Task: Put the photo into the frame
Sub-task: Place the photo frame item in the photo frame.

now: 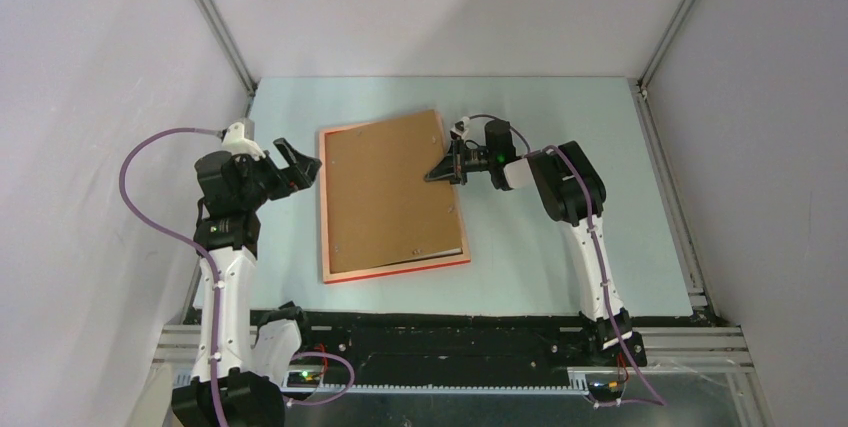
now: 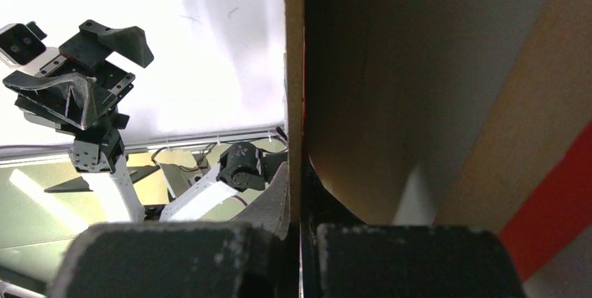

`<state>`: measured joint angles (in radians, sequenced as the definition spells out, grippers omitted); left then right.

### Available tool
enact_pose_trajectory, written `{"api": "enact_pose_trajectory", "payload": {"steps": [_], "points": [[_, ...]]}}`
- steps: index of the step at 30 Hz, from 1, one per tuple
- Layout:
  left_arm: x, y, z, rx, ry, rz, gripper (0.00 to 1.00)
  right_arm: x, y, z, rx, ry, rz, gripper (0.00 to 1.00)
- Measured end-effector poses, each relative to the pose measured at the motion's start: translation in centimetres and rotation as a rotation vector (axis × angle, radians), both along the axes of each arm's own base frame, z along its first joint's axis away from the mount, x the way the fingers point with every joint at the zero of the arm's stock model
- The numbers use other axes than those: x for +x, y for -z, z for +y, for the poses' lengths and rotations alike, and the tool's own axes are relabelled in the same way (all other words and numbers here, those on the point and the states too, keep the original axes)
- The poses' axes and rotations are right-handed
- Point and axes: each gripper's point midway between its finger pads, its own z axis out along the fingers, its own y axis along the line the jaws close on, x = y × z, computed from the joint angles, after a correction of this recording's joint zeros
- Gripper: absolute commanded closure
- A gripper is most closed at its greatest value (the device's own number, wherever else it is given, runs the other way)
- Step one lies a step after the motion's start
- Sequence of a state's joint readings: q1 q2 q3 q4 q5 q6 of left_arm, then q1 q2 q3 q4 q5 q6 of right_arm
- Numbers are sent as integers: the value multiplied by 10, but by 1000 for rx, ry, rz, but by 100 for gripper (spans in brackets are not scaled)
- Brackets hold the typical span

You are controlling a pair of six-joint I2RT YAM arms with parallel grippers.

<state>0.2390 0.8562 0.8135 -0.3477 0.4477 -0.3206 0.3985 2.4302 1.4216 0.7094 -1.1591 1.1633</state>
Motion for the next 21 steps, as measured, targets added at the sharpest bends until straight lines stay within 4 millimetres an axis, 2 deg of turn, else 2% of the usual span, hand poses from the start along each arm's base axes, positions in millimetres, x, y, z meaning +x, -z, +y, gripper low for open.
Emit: {"api": "enact_pose_trajectory", "payload": {"steps": [13, 21], "points": [[0, 0, 0, 0, 0, 0, 0, -1, -4, 3, 10, 1, 16, 100], [0, 0, 0, 0, 0, 0, 0, -1, 4, 2, 0, 3, 18, 100]]}}
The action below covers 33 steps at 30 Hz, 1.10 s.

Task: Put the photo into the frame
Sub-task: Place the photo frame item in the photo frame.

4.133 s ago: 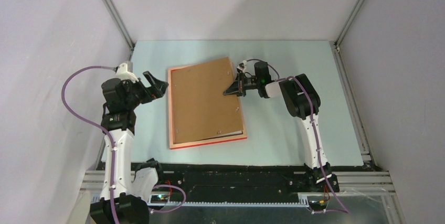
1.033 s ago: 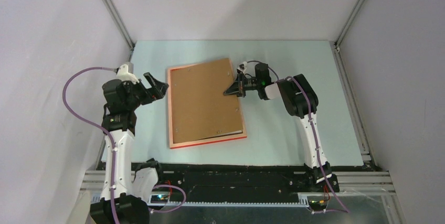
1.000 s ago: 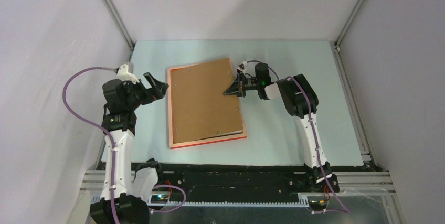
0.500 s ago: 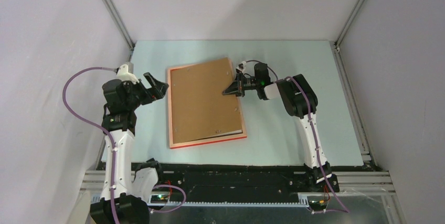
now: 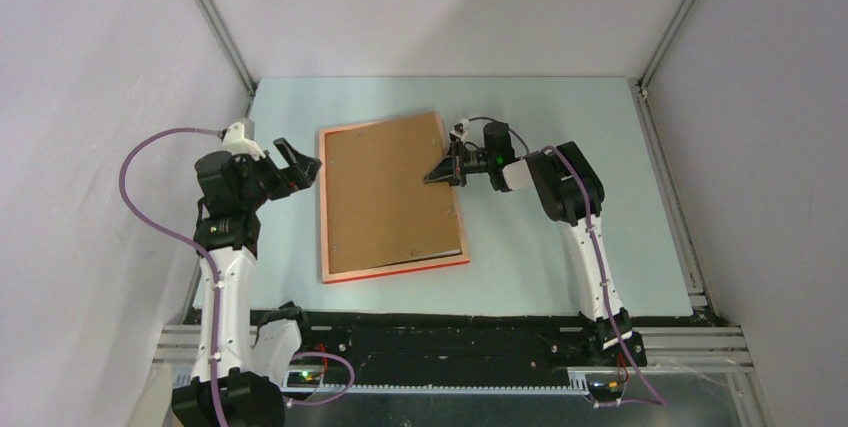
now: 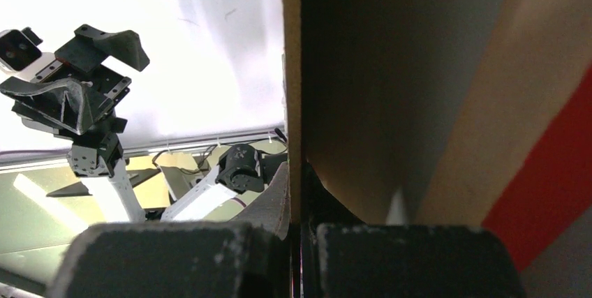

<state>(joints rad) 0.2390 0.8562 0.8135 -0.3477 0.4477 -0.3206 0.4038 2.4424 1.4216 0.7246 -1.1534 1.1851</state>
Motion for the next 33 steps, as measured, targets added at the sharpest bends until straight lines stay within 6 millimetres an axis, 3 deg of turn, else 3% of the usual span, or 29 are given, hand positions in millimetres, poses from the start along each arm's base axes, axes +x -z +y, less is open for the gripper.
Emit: {"api": "enact_pose_trajectory", "payload": {"steps": [6, 11, 14, 24, 28, 33], "points": [[0, 0, 0, 0, 0, 0, 0, -1, 11, -1, -34, 4, -2, 96], [0, 0, 0, 0, 0, 0, 0, -1, 12, -1, -54, -8, -5, 72], [0, 0, 0, 0, 0, 0, 0, -1, 8, 0, -76, -15, -24, 64], [0, 0, 0, 0, 1, 0, 0, 0, -7, 1, -146, -24, -97, 24], [0, 1, 0, -2, 2, 3, 0, -1, -12, 0, -170, -25, -128, 15], [4, 10, 0, -11, 5, 36, 0, -1, -11, -3, -229, -16, -157, 13]]}}
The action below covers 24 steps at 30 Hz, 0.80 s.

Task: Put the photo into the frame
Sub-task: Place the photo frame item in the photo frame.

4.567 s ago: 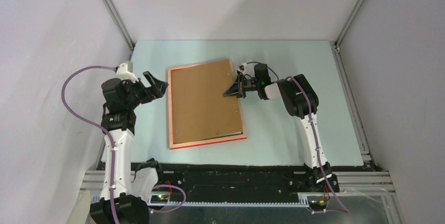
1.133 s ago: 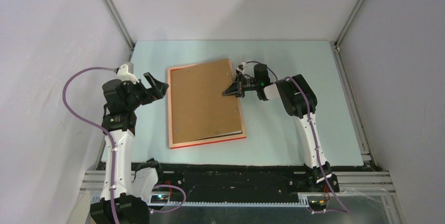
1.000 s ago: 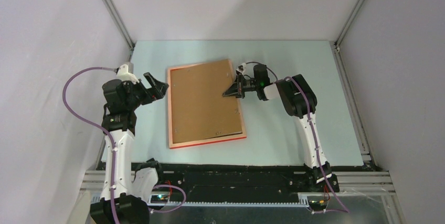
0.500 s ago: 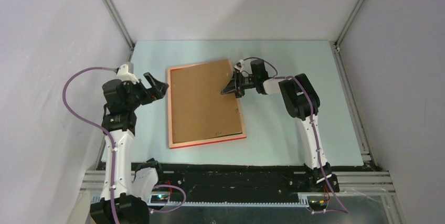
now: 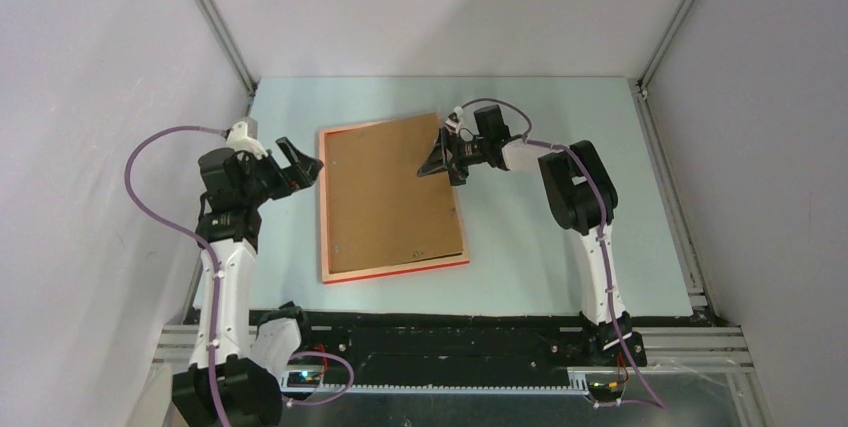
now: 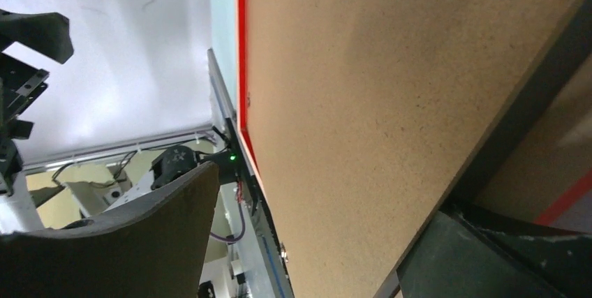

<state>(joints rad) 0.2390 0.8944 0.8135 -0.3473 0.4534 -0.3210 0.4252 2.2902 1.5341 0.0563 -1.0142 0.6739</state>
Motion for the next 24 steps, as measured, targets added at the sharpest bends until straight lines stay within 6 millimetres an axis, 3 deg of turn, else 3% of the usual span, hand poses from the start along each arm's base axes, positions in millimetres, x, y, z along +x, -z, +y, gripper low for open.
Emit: {"api": "enact_pose_trajectory", "payload": {"steps": [5, 14, 24], "points": [[3, 8, 0, -8, 2, 28, 0, 0, 4, -5, -82, 18, -31, 11], [7, -3, 1, -3, 3, 7, 0, -1, 8, -12, -195, 29, -83, 9], [10, 0, 3, 8, 7, 17, 0, -1, 11, -23, -290, 35, -134, 9]]}}
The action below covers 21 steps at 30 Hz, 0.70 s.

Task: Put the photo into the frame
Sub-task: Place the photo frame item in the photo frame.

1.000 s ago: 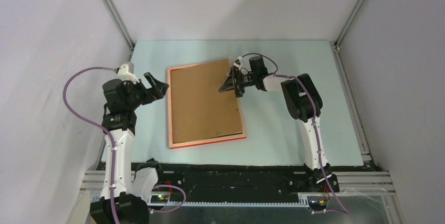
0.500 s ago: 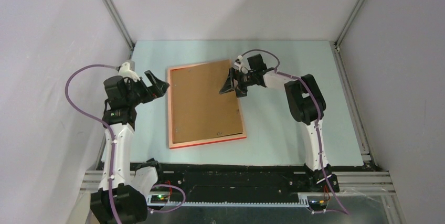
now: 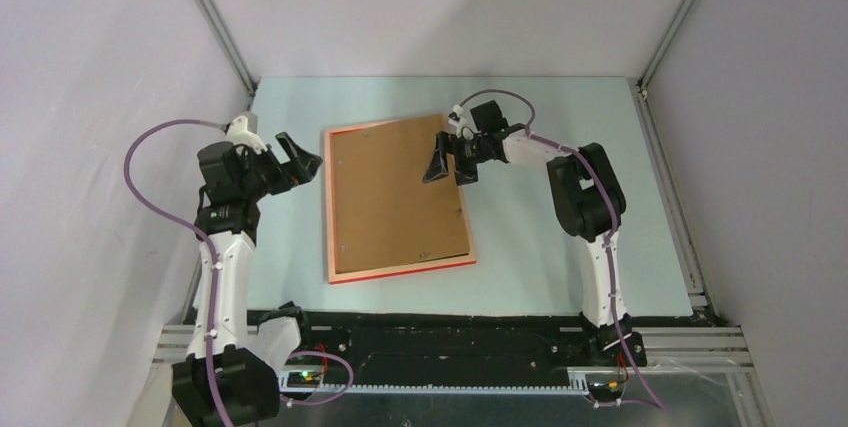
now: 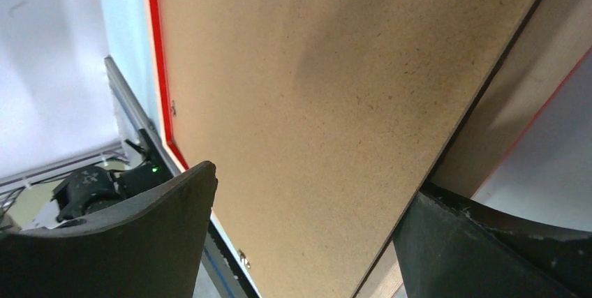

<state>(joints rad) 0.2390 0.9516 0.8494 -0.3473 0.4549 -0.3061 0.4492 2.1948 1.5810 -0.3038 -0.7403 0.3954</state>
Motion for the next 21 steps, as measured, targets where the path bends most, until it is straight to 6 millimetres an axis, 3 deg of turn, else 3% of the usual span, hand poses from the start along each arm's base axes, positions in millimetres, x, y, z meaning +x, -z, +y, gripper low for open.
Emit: {"api": "enact_pose_trajectory", "payload": {"steps": [14, 21], "points": [[2, 5, 1, 15, 7, 10, 0, 1, 3, -19, -127, 29, -42, 10], [14, 39, 8, 11, 1, 118, 0, 0, 4, -24, -170, 49, -46, 10]]}}
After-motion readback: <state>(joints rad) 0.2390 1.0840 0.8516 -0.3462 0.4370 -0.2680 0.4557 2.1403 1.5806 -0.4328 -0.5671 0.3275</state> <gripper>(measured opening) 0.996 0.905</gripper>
